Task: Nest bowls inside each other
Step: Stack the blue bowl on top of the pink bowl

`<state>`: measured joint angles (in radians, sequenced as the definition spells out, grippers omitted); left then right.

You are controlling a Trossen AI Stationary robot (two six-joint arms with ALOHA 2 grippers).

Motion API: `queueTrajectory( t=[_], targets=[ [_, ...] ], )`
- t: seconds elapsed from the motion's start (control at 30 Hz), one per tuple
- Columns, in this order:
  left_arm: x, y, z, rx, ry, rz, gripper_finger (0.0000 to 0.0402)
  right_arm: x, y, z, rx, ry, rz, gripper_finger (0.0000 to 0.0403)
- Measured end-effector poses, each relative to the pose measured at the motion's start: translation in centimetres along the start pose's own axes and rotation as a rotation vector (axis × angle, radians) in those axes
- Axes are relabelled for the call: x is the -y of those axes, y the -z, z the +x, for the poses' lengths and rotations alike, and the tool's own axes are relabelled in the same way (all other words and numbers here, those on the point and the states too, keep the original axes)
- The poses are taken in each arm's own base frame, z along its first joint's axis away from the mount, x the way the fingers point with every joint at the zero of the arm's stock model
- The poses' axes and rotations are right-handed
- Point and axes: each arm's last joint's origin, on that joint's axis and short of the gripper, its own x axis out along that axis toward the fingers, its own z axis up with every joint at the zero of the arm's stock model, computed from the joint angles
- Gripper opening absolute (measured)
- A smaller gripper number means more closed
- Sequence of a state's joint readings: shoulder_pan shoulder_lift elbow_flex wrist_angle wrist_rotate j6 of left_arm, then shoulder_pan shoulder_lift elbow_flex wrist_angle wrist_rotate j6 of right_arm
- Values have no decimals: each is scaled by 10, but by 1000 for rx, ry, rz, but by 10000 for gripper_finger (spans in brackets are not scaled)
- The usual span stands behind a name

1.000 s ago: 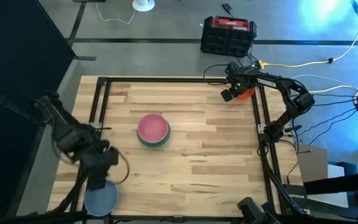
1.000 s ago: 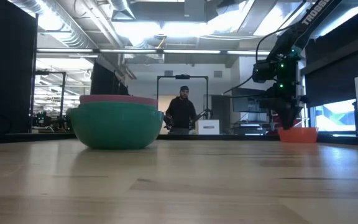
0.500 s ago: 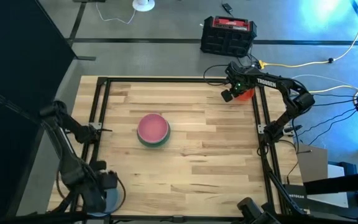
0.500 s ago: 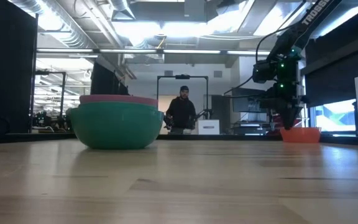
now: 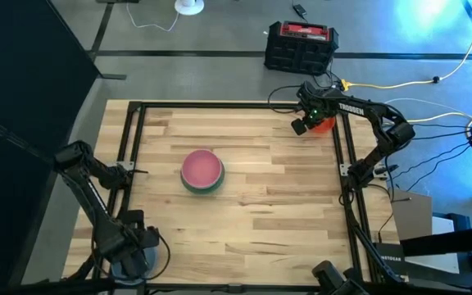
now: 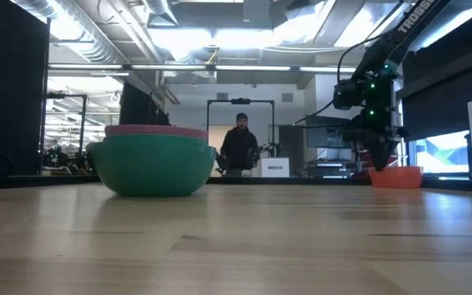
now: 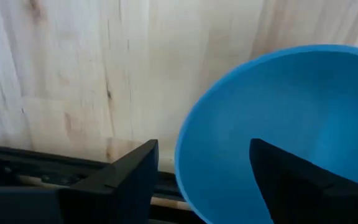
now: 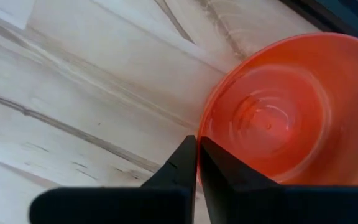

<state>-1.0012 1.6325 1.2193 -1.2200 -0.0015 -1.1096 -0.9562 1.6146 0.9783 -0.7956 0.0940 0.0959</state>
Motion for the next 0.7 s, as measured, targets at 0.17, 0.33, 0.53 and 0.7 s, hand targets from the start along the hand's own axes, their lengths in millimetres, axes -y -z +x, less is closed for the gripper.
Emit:
queueTrajectory(
  t=[0.17,0.33,0.53,0.7],
  targets=[
    [0,-5,16,-27,76,-38,237,0,1,0,-6,-8,0,0],
    [-2,-7,28,-57,107,-63,218,0,1,0,-11,-10,-3,0],
    [-5,-7,33,-61,98,-55,186,0,1,0,-14,-13,-4,0],
    [-7,-7,38,-63,90,-48,159,0,1,0,-17,-15,-6,0]
  ],
)
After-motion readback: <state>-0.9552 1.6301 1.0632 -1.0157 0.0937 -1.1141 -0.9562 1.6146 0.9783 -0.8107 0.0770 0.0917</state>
